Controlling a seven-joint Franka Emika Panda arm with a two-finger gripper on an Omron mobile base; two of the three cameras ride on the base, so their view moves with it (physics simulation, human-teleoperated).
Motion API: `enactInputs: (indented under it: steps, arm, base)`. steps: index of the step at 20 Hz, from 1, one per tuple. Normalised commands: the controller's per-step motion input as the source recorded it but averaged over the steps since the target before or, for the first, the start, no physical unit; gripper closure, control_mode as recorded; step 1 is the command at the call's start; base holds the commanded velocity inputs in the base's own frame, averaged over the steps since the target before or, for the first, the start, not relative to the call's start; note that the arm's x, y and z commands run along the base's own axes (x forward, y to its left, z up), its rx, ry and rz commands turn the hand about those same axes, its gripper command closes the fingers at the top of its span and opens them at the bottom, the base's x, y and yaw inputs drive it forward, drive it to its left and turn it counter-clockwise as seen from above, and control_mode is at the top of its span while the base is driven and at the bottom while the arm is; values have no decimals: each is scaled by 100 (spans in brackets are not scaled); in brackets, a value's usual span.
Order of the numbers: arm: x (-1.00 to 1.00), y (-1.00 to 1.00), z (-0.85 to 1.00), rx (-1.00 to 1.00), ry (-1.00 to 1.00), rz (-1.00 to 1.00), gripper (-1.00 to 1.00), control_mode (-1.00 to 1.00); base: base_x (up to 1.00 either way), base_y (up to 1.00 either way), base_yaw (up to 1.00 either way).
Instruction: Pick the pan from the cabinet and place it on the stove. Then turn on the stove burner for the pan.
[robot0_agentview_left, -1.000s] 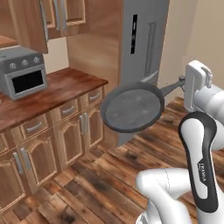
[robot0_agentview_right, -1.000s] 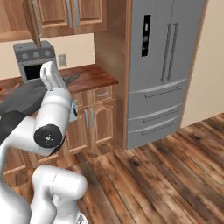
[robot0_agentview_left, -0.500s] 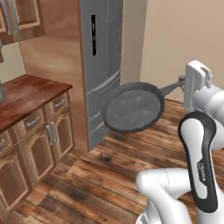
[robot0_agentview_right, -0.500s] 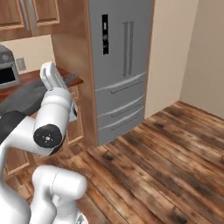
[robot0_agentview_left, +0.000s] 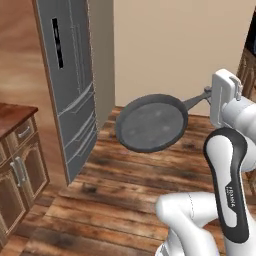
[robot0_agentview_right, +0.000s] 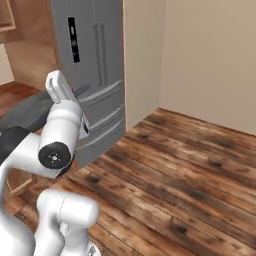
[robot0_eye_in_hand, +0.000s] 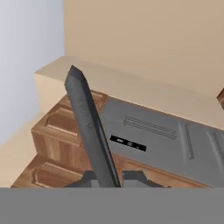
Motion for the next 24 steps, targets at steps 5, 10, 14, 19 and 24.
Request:
enactInputs:
  steps: [5, 10, 14, 19, 24]
  arm:
    - [0, 0, 0, 0, 0, 0, 100, 100]
    - [0, 0, 0, 0, 0, 0, 100, 100]
    - [0, 0, 0, 0, 0, 0, 100, 100]
    - [0, 0, 0, 0, 0, 0, 100, 100]
    - [0, 0, 0, 0, 0, 0, 100, 100]
  base:
    - [0, 0, -45]
    - [0, 0, -44]
    - [0, 0, -45]
    - [3, 2, -49]
    - [26, 8, -49]
